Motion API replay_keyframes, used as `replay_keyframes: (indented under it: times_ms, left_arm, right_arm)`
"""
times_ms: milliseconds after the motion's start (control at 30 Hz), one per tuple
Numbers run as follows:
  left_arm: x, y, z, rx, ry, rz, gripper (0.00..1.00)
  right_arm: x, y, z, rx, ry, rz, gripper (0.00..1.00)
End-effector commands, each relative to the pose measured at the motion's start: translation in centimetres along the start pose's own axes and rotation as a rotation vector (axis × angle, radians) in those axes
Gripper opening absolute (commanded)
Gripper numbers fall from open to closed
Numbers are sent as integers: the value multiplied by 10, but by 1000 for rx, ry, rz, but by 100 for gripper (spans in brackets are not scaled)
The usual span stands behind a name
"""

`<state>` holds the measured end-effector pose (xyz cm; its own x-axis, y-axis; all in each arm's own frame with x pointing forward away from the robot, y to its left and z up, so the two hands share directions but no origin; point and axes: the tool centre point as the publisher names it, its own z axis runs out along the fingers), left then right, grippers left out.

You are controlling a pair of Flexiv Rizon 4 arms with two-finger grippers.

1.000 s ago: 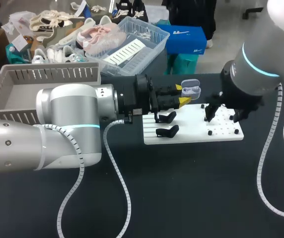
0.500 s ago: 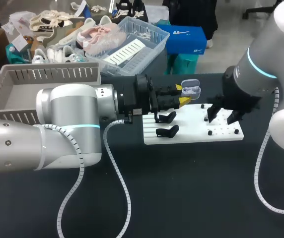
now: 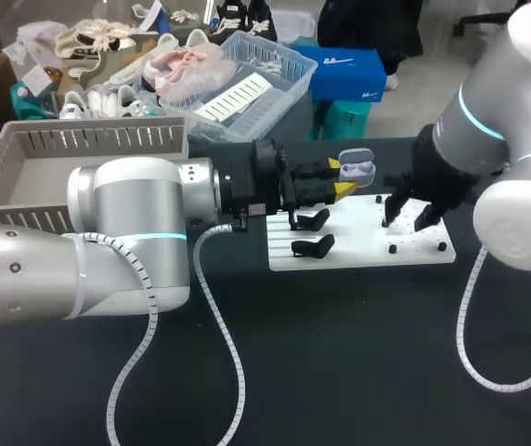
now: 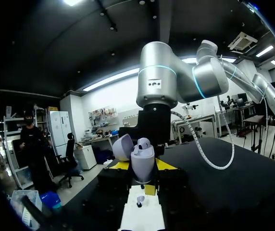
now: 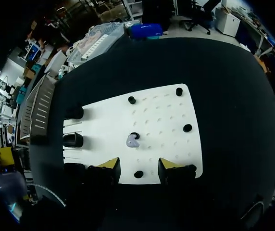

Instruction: Pick up each earbud case from the left stands, insert the matching earbuds, close the lid, and place the case in the box.

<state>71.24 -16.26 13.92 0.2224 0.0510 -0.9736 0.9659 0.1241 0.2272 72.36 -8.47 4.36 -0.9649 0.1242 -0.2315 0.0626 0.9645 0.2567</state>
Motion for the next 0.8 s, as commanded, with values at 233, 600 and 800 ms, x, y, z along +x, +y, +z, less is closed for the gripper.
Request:
replay_keyframes:
  times_ms: [233, 600, 800]
  left_arm:
    - [0, 0, 1, -4, -2, 2, 0]
    - [0, 0, 1, -4, -2, 2, 0]
    - [0, 0, 1, -4, -2, 2, 0]
  right_arm:
    - [-14, 4, 8, 11, 30, 106, 48]
    - [-19, 11, 13, 11, 43, 154, 38]
    - [-16, 11, 17, 16, 55, 162, 37]
